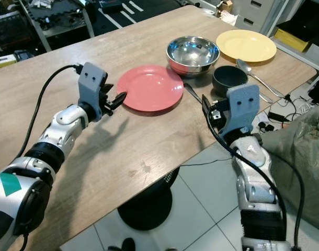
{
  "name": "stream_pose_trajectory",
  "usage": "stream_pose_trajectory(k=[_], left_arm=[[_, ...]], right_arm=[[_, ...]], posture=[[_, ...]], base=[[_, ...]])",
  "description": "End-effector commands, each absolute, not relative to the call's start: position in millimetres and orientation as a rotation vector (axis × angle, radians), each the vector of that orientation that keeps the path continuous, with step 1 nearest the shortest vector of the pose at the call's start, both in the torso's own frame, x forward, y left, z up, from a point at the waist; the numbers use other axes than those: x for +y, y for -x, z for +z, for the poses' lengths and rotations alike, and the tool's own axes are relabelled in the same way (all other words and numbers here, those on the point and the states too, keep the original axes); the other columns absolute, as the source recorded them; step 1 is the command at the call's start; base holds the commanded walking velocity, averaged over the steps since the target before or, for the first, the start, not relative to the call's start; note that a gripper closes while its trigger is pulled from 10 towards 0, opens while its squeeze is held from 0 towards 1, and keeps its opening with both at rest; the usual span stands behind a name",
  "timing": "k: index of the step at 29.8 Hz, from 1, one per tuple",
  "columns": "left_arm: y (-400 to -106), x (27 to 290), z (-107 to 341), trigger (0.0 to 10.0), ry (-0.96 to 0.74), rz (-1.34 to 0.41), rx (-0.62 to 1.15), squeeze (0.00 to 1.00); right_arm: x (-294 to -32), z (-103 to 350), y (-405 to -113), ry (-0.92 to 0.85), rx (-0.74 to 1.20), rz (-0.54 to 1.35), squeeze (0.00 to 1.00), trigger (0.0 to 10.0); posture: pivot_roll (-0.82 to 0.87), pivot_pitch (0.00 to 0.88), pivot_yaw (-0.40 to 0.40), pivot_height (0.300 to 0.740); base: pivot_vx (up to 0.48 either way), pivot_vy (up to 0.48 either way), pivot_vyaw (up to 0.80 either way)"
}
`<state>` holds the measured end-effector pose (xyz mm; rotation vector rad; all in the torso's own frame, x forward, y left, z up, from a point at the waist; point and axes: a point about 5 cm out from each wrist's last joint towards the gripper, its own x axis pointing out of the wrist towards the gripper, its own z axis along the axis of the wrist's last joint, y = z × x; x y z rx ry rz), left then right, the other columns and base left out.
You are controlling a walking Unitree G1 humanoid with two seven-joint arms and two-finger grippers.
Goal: Setting the table
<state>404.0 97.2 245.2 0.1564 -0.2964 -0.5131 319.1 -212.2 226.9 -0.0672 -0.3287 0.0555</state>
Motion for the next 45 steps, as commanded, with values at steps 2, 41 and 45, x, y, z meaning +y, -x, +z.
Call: stream_pose_trajectory(k=[2, 41, 45], left_arm=[[-400, 104, 242, 10.0, -0.110, -0.477, -0.301, 0.00], [-362, 167, 231, 10.0, 0.025, -0.076, -0.240, 0.00], [-361, 165, 232, 10.0, 0.042, -0.084, -0.240, 0.00]], right_arm=[[-208, 218, -315, -0.019, -0.308, 0.033, 0.00, 10.0], [-180, 199, -315, -0.196, -0.259, 0.061, 0.00, 10.0], [-180, 199, -315, -0.192, -0.257, 0.063, 0.00, 10.0]], posture=[[-0.15, 0.130, 0.171, 0.740], [-0.09, 0.053, 0.121, 0.740], [-0.09, 0.055, 0.121, 0.740]], base=[[0.000, 0.000, 0.00], [0.013, -0.198, 0.00], [0.000, 0.000, 0.00]])
